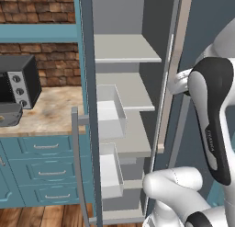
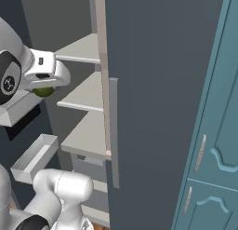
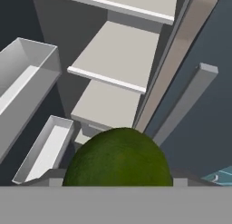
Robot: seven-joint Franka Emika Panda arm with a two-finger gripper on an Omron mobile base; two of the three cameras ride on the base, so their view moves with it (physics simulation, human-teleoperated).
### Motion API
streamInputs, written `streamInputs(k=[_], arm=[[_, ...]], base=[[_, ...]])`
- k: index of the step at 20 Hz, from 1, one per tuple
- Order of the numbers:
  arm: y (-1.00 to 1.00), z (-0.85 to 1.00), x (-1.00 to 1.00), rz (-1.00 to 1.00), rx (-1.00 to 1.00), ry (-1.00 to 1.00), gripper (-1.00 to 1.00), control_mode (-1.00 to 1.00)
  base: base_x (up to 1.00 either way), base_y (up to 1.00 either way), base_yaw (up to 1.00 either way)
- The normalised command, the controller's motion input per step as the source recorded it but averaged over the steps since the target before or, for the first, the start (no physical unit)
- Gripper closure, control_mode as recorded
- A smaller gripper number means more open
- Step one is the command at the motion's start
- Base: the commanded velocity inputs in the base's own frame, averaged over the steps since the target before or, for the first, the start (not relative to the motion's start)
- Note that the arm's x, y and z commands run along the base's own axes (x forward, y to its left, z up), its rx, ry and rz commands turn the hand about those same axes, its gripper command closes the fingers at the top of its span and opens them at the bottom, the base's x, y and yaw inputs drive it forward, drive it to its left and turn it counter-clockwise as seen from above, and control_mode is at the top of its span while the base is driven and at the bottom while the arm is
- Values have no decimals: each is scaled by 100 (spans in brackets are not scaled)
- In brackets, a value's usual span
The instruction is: Take the lime and mushroom out of the freezer and place them in the tupperware container on the counter. Then put the tupperware containing the vegetables back in the freezer.
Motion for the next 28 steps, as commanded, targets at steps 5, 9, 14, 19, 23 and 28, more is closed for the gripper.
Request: streamInputs(k=[5,9,14,19,23,28], arm=[[0,-23,0,0,0,0,100,-100],[0,-4,-12,0,0,0,100,100],[0,0,0,0,0,0,100,100],[0,0,0,0,0,0,100,100],[0,0,0,0,0,0,100,100],[0,0,0,0,0,0,100,100]], base=[[0,0,0],[-75,0,0],[-100,1,1],[-57,71,73],[-31,55,100],[73,96,35]])
